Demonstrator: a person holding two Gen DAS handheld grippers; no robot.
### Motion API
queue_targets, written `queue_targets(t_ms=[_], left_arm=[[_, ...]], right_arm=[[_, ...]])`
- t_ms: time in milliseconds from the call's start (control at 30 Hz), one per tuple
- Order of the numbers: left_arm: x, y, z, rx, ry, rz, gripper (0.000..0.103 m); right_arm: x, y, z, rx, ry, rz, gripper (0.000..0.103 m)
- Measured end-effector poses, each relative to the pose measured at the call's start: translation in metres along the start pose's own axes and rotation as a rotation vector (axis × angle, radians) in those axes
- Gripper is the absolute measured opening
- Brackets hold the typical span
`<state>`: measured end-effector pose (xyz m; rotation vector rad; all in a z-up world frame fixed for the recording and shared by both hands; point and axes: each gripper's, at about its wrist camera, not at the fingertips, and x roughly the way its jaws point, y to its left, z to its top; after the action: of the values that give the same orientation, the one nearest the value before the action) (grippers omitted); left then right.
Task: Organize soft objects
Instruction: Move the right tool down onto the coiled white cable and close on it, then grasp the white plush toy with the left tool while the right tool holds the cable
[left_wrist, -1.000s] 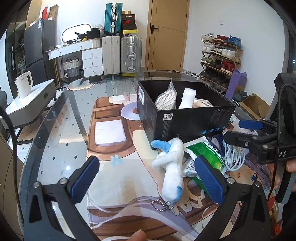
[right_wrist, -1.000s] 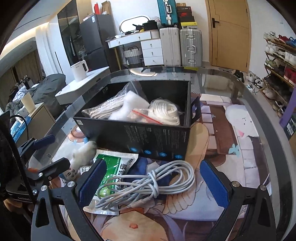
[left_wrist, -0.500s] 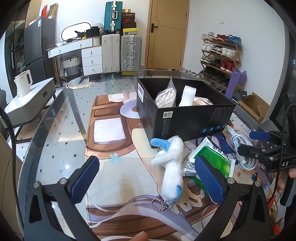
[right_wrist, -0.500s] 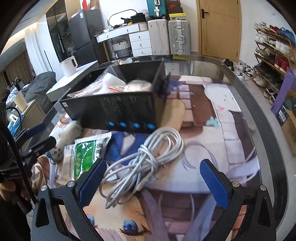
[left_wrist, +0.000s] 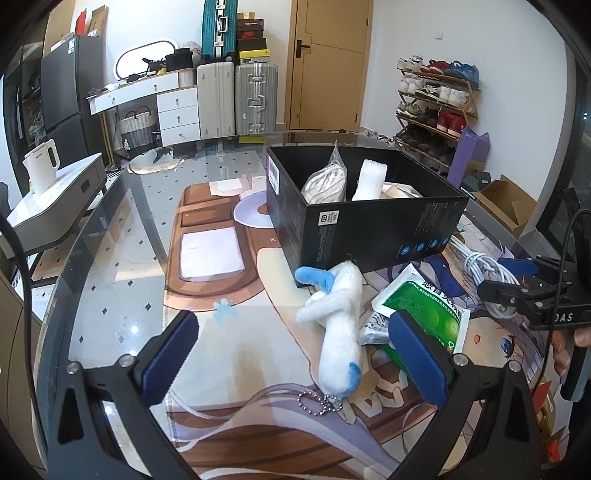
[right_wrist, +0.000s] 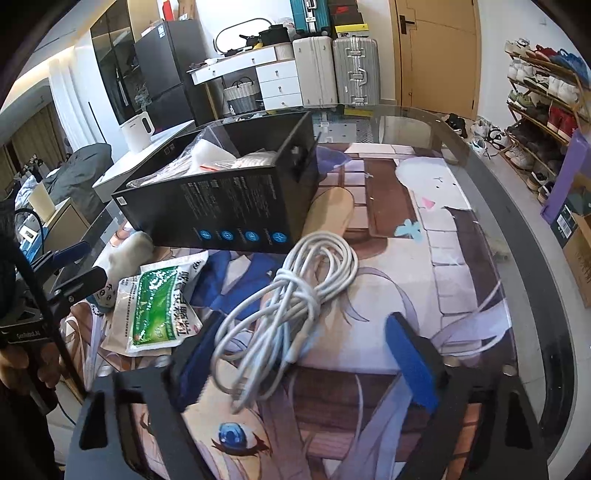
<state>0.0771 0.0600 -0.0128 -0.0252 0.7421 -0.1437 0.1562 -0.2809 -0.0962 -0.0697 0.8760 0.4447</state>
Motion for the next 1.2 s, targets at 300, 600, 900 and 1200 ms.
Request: queue_targets(t_ms=[300, 600, 900, 1200], left_arm=[[-0.001, -0.001, 0.0, 0.004, 0.0, -0.002, 0.103], [0.0, -0.002, 0.0, 0.008, 0.003, -0.004, 0.103], [-0.001, -0.005, -0.001, 0.019, -0.001, -0.005, 0.103], [0.004, -0.001, 0.0, 0.001, 0.02, -0.007, 0.095]], right_arm=[[-0.001, -0.008, 0.001, 0.018, -0.027, -0.002, 0.077], [0.009, 0.002, 0.007, -0.036, -0.028, -0.014, 0.05], [0.01, 0.002, 0.006, -0.05, -0.047, -0.033, 0.032], [0.007, 0.003, 0.004, -0.056, -0.054, -0.032, 0.032]])
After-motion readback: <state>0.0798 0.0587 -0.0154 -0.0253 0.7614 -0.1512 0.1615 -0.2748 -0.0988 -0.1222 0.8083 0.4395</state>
